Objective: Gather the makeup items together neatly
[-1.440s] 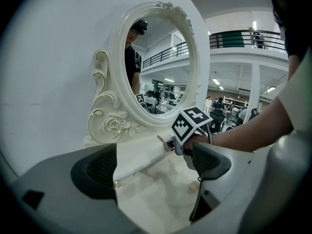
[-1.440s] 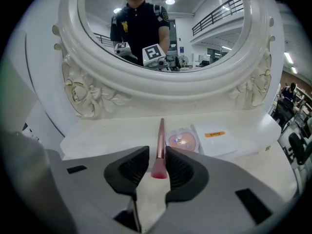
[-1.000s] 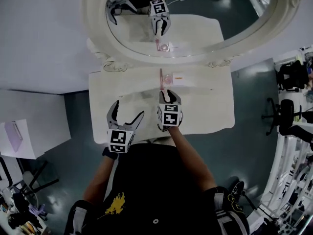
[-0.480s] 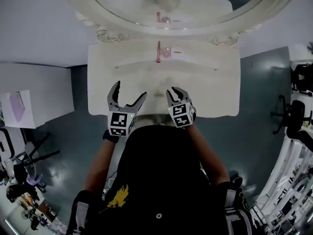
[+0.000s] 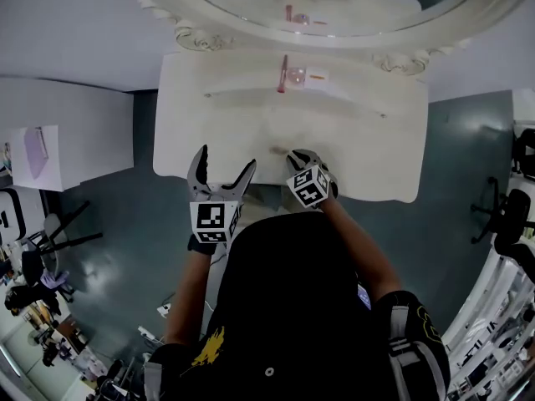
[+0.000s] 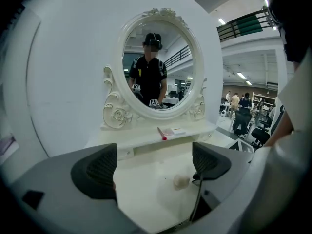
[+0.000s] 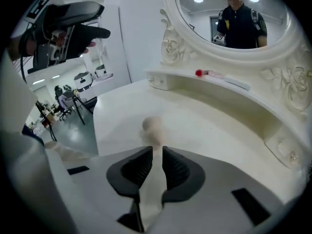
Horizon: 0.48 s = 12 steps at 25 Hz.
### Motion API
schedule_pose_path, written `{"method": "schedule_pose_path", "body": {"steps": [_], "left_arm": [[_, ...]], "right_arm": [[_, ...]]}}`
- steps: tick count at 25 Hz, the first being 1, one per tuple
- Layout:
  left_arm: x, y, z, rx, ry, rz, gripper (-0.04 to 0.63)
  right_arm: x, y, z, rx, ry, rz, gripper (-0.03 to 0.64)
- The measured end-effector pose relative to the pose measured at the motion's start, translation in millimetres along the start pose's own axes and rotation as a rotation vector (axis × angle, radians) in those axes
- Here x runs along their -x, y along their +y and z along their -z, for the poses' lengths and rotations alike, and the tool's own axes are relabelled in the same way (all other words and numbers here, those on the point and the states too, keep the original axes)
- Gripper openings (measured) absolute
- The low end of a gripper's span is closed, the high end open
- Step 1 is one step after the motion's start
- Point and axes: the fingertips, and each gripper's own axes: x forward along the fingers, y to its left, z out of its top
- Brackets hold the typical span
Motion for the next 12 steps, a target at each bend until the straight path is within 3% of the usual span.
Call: {"method": "schedule_pose_path", "body": {"steps": [7,12], "left_arm": [[11.6,-2.8,7.6,0.008,0.000,-0.033,0.492],[13.4,-4.1,8.6,0.013,-0.003,-0.038,0.492]], "right_arm": [[-11.8,-7.6,-4.8,-0.067,-0.036,-0.028,0.069],[-12.9,-8.9,-9.6,-0.048,-0.057,-0.029,0.057]]}}
